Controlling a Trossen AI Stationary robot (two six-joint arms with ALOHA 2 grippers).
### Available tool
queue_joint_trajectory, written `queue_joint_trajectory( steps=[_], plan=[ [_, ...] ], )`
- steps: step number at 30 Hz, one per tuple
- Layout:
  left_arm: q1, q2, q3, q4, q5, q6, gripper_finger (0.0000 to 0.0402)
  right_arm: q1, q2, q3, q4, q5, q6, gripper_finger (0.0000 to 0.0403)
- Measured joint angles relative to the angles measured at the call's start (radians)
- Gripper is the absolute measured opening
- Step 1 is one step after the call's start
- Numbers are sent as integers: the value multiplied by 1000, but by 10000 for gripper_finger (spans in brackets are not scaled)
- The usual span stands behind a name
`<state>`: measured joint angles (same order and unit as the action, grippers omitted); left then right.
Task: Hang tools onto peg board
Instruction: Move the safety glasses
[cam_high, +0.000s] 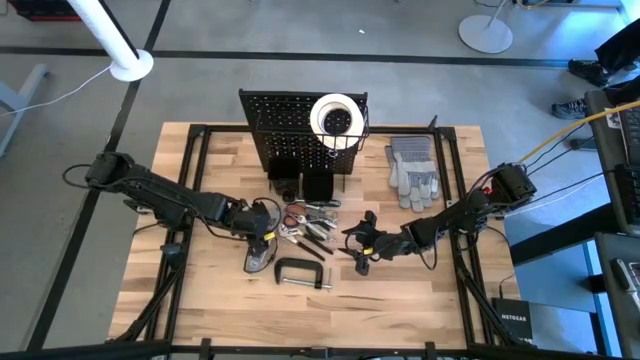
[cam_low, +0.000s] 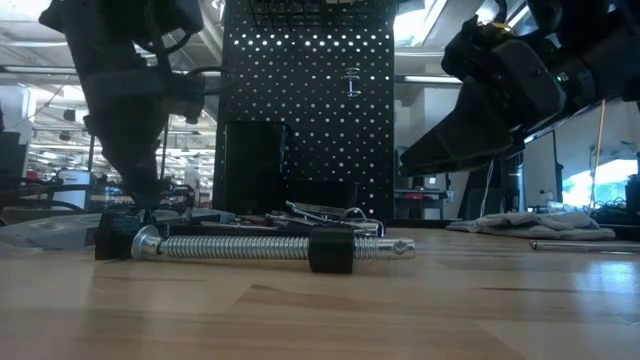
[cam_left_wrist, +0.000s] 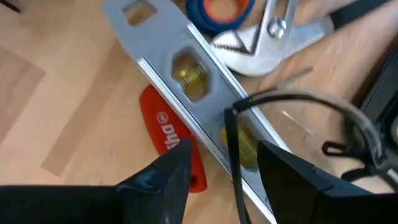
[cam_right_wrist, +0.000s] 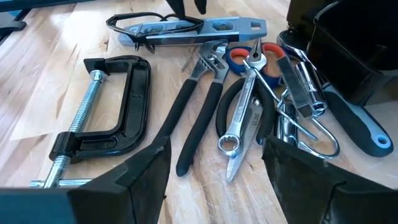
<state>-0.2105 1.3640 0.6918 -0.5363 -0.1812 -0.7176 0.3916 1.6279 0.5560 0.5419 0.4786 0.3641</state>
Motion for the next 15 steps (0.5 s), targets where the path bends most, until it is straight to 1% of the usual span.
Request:
queue_joint_trajectory(
  steps=[6,9,15],
  plan=[
    [0,59,0,0,30,23,137,0,0,0,-1,16,-6,252],
    [0,70,2,5,41,24,117,0,0,0,-1,18,-7,252],
    [0,36,-1,-11,44,23,57,0,0,0,-1,27,-12,252]
  ],
)
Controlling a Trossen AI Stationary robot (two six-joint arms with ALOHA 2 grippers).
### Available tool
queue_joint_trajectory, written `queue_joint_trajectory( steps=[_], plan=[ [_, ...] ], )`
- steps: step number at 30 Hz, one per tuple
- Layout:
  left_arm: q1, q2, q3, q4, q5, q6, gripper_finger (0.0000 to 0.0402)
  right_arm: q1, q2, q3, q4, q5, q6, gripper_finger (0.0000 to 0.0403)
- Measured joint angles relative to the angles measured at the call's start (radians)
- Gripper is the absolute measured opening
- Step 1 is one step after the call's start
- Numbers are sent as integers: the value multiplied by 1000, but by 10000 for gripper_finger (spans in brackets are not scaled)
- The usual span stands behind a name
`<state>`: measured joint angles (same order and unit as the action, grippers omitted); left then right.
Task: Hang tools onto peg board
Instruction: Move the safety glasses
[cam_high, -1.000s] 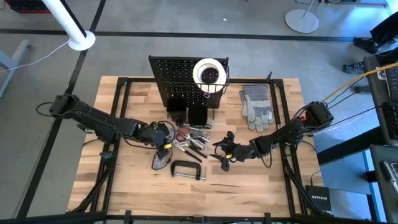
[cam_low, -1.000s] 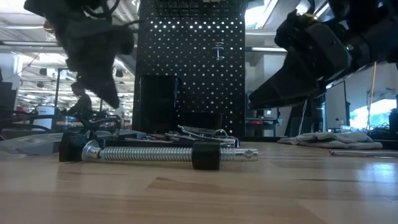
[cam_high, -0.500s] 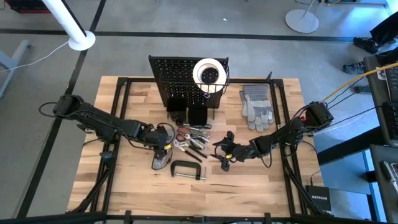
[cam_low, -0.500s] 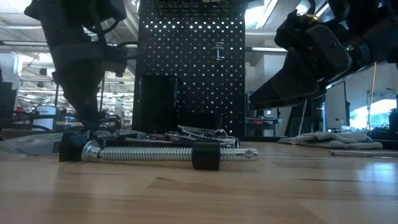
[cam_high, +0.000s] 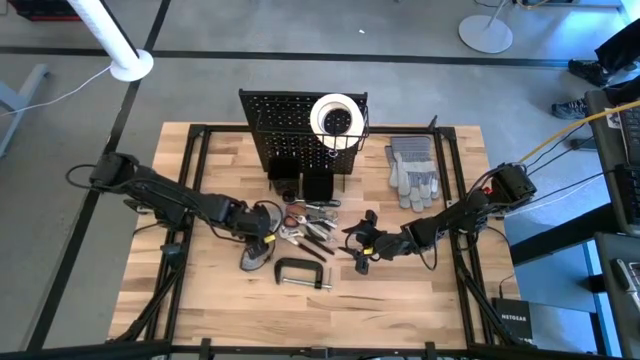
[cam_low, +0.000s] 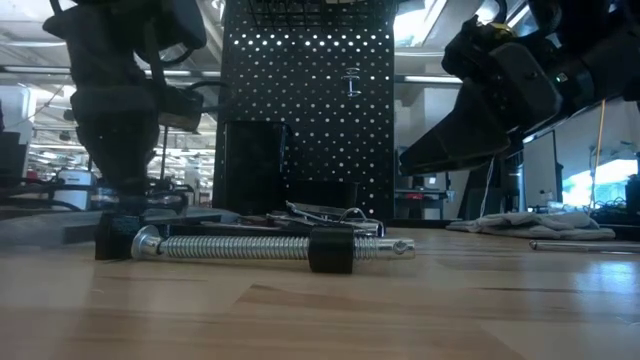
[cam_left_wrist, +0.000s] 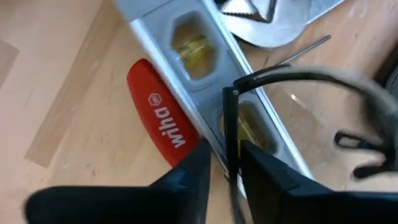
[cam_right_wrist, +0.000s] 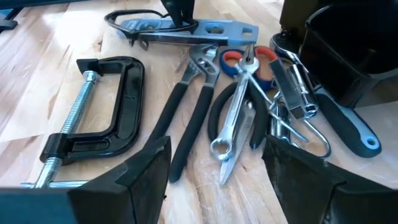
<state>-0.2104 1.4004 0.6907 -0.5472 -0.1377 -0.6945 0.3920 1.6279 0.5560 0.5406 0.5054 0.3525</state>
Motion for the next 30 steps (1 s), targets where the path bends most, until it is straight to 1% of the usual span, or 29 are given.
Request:
queue_joint_trajectory(
  steps=[4,6,10,15,20,23,26,28,30],
  plan=[
    [0,-19,0,0,3,4,17,0,0,0,-5,0,-2,252],
    [0,-34,0,-2,17,5,8,0,0,0,-5,0,-2,252],
    [-1,-83,0,-38,27,-7,8,0,0,0,-9,0,-2,252],
    [-1,-188,0,-87,17,-29,4,0,0,0,-15,0,-2,252],
    [0,-295,2,-170,-89,-66,5,0,0,0,-18,0,-2,252],
    [2,-322,2,-302,-155,-136,3,0,0,0,-20,0,-2,252],
    [2,-321,-2,-444,-170,-248,6,0,0,0,-20,0,-2,252],
    [2,-321,-25,-469,-178,-322,7,0,0,0,-20,-1,-2,252],
    [2,-320,-65,-449,-180,-376,8,0,0,0,-20,-1,-2,252]
  ],
)
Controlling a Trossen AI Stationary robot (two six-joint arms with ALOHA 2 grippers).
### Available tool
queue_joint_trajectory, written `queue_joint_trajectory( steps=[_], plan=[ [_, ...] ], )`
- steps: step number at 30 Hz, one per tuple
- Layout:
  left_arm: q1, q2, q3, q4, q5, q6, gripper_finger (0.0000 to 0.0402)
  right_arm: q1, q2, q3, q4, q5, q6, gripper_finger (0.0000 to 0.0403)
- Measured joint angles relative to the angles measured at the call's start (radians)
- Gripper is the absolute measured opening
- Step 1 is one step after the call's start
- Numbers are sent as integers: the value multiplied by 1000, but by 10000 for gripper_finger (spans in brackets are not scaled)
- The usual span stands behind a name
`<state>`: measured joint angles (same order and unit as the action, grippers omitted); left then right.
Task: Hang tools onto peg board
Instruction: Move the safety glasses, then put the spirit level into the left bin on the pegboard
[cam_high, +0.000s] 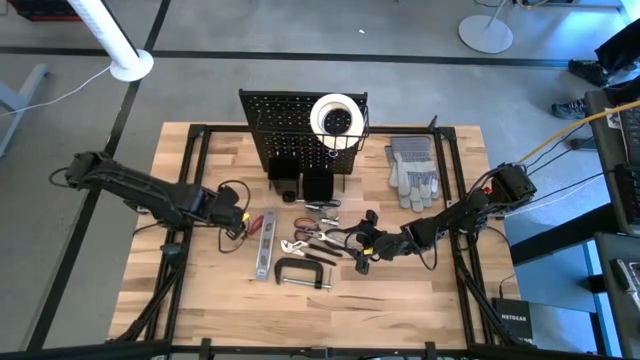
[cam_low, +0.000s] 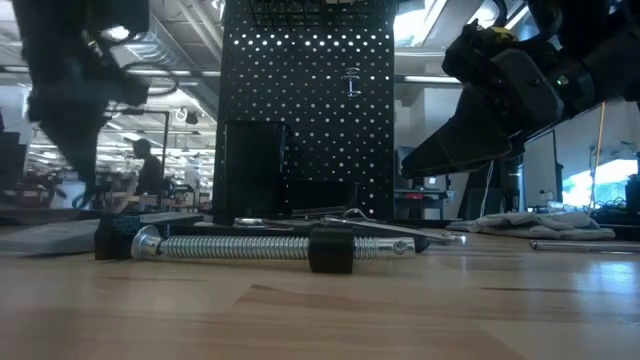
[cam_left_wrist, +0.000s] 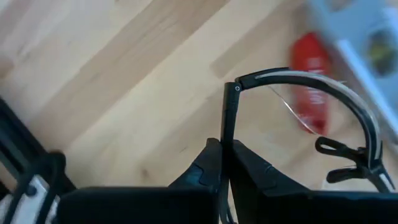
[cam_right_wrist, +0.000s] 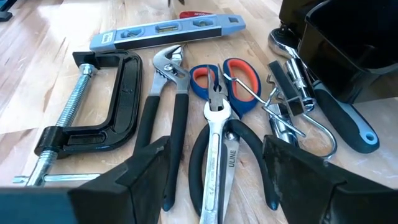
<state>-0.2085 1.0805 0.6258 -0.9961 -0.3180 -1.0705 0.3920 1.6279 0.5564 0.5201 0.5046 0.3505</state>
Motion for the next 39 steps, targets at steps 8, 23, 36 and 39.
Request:
queue_joint_trajectory(
  steps=[8,23,36,39],
  plan=[
    [0,0,-119,48,16,-109,14,0,0,0,1,-9,0,252],
    [82,-5,25,-39,14,0,169,0,0,0,2,-9,0,252],
    [24,100,82,526,-31,53,194,0,0,0,1,-52,15,252],
    [-5,162,82,541,-2,23,186,0,0,0,2,-106,23,252]
  ],
)
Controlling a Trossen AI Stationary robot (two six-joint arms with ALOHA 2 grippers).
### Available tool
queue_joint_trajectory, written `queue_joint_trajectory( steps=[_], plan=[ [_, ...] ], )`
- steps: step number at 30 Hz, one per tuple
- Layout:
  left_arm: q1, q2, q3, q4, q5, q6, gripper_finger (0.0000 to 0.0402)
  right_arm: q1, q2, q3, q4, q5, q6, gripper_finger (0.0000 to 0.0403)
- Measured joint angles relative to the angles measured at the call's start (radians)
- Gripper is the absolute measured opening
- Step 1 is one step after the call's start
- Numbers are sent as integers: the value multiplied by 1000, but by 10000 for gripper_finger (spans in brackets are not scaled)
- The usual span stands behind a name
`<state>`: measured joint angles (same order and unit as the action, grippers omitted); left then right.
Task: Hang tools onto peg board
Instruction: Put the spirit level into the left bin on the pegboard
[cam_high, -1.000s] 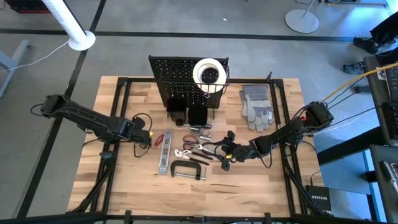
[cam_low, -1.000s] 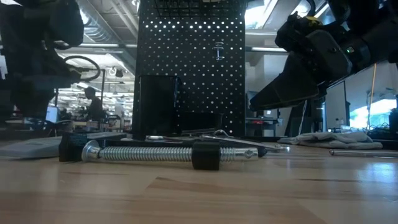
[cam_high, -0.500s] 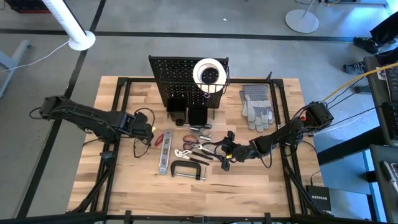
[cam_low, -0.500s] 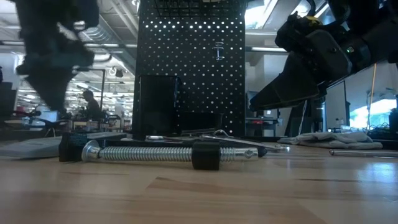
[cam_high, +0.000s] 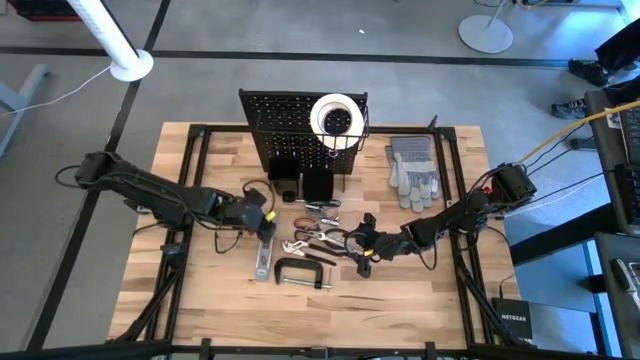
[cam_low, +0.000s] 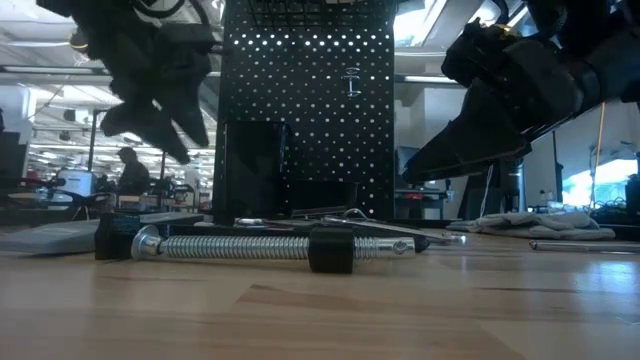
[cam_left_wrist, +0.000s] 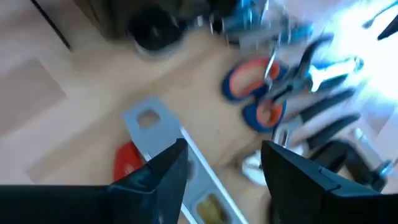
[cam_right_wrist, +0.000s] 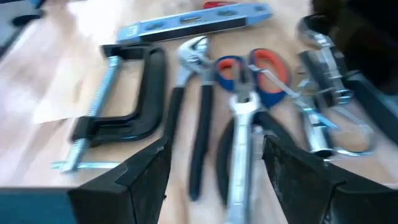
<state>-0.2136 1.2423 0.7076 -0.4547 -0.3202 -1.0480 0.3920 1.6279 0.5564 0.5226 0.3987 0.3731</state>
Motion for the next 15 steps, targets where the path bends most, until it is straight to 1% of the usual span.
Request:
queue_joint_trajectory(
  steps=[2,4,7,10,15],
  plan=[
    [-10,28,10,-8,37,0,182,0,0,0,-1,-25,1,252],
    [-17,40,30,-8,67,14,181,0,0,0,-1,-27,1,252],
    [-32,40,69,2,73,98,180,0,0,0,-1,-26,1,252],
    [-34,40,68,16,51,193,180,0,0,0,-1,-26,1,252],
    [29,40,40,28,66,176,180,0,0,0,-3,-26,1,252]
  ],
)
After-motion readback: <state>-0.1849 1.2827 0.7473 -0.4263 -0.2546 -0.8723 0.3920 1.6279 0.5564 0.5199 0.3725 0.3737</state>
